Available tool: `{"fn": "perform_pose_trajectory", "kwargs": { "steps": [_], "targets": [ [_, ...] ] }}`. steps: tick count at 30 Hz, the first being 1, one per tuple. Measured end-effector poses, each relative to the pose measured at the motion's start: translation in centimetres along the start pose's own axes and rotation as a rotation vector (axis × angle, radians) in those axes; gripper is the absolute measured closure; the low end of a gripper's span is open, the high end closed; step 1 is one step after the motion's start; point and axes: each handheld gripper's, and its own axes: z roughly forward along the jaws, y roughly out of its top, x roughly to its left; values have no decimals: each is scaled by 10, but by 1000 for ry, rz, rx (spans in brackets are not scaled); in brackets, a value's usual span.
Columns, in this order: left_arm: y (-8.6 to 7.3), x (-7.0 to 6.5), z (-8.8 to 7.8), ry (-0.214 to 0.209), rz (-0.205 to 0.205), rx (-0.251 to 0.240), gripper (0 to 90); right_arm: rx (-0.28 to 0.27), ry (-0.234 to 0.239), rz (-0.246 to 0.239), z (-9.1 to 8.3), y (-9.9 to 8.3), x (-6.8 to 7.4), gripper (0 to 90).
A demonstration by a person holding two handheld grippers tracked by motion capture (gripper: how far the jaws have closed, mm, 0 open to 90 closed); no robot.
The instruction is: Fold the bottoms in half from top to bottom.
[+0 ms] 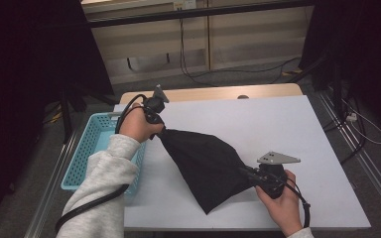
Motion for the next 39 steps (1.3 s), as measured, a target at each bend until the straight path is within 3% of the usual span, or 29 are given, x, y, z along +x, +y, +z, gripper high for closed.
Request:
{"fn": "perform_pose_trajectory", "kwargs": {
  "steps": [6, 14, 26, 39],
  "targets": [
    [5, 2, -12, 6, -10, 0, 840, -21, -8, -26, 1, 4, 4, 837],
    [7, 3, -30, 34, -7, 6, 840, -52, 15, -14, 4, 9, 7, 838],
    [11, 4, -60, 83, -2, 8, 840, -92, 40, -33, 7, 18, 20, 837],
    [13, 8, -80, 114, 0, 11, 841, -123, 61, -54, 9, 26, 33, 837]
  ]
}}
